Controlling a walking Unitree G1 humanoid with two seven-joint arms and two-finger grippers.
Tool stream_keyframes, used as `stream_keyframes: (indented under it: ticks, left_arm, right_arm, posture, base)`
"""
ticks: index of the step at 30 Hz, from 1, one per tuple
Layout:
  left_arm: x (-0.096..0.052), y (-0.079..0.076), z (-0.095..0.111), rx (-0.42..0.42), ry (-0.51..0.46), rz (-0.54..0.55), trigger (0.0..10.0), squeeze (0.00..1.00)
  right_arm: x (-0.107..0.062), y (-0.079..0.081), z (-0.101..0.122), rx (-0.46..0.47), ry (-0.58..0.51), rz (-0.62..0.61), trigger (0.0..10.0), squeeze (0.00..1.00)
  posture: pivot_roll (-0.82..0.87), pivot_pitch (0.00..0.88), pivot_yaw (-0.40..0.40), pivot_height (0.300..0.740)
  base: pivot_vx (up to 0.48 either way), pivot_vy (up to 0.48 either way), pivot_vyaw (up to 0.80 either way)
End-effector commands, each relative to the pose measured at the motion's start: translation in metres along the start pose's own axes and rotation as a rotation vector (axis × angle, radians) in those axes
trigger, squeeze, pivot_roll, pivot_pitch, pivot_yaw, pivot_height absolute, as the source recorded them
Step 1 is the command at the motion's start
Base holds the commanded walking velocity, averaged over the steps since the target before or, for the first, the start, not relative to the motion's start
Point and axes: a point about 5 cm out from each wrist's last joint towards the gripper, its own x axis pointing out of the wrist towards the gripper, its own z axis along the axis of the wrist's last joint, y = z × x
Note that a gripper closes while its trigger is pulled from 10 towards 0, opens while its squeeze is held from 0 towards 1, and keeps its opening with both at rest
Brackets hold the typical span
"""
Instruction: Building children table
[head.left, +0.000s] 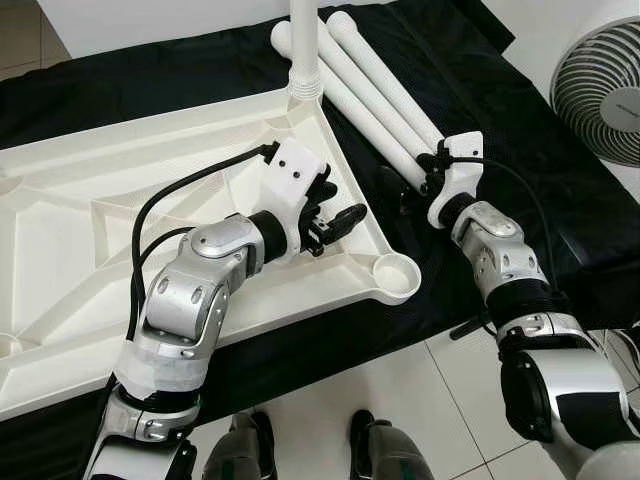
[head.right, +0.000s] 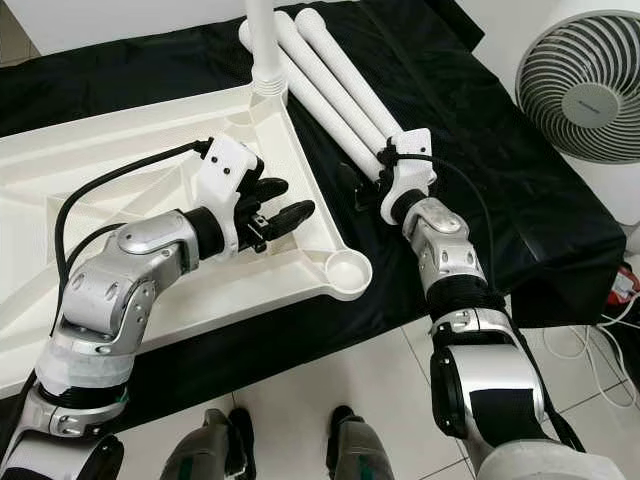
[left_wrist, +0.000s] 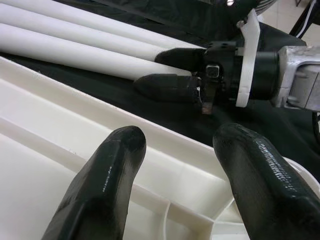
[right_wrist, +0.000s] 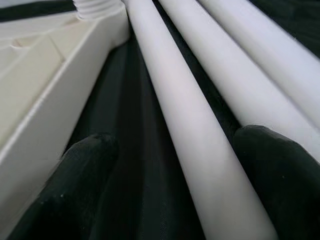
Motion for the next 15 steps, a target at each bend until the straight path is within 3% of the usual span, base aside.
stream_keyframes:
  ticks: [1,8,9,11,12,15]
  left_arm:
    - [-0.0023,-0.0028,-0.0012,0.0,0.004,0.023,10.0,0.0]
    - [-0.001,-0.0036,-0.0013,-0.002,0.006,0.016,10.0,0.0]
    - [-0.001,-0.0036,-0.0012,-0.002,0.006,0.016,10.0,0.0]
    - [-0.0009,-0.0037,-0.0011,-0.002,0.005,0.016,10.0,0.0]
    - [-0.0009,-0.0036,-0.001,-0.001,0.005,0.016,10.0,0.0]
    - [-0.0006,-0.0037,-0.0011,-0.002,0.004,0.016,10.0,0.0]
  right_arm:
    - [-0.0032,-0.003,-0.0149,0.019,0.068,-0.031,10.0,0.0]
    - [-0.0046,-0.0049,-0.0221,0.009,0.097,-0.044,10.0,0.0]
    - [-0.0043,-0.0049,-0.0216,-0.001,0.094,-0.042,4.0,0.0]
    - [-0.004,-0.0049,-0.0212,-0.007,0.092,-0.041,4.0,0.0]
    - [-0.0038,-0.0046,-0.0209,-0.008,0.088,-0.039,0.2,0.0]
    - [-0.0037,-0.0044,-0.0214,-0.009,0.09,-0.04,0.0,0.0]
  posture:
    - [-0.03,0.272,0.031,0.74]
    - [-0.03,0.267,0.035,0.74]
    - [-0.03,0.267,0.035,0.74]
    - [-0.03,0.267,0.035,0.74]
    - [-0.03,0.262,0.034,0.74]
    - [-0.03,0.255,0.033,0.74]
  base:
    - [0.0,0.0,0.0]
    - [0.0,0.0,0.0]
    - [0.0,0.0,0.0]
    - [0.0,0.0,0.0]
    - [0.0,0.0,0.0]
    - [0.0,0.0,0.0]
